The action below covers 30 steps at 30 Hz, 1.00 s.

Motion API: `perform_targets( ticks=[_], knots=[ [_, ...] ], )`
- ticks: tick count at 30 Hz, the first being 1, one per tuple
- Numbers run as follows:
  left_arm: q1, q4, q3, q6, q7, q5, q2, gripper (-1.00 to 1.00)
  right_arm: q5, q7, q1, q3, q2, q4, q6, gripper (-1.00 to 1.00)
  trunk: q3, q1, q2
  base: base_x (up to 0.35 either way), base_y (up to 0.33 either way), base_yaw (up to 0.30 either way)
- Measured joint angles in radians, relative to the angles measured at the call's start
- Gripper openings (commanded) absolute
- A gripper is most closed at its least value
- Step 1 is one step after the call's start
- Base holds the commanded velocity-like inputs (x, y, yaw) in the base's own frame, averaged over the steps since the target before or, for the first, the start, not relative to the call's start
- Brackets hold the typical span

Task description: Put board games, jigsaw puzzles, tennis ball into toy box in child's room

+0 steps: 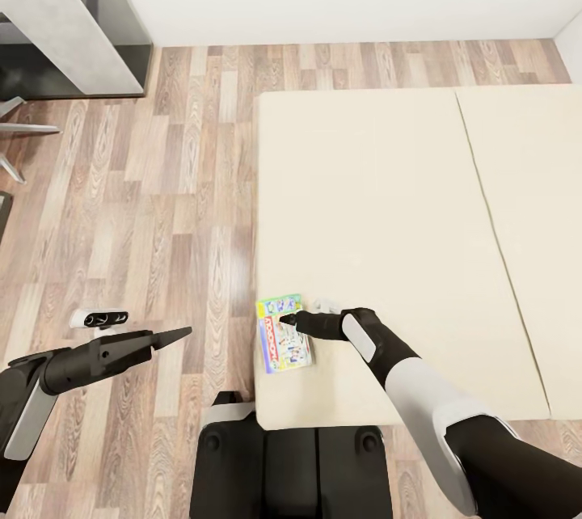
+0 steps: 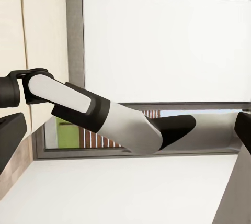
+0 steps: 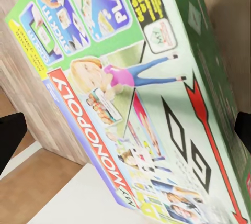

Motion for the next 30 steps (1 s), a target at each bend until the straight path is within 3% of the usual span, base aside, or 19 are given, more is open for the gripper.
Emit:
perform_targets(
  ticks=[30],
  knots=[
    [0.0,0.0,0.0,0.0,0.0,0.0,0.0,1.0,0.0,0.0,0.0,0.0,-0.001,0.0,0.001,1.0,0.0,0.0,0.0,0.0,0.042,0.0]
  ],
)
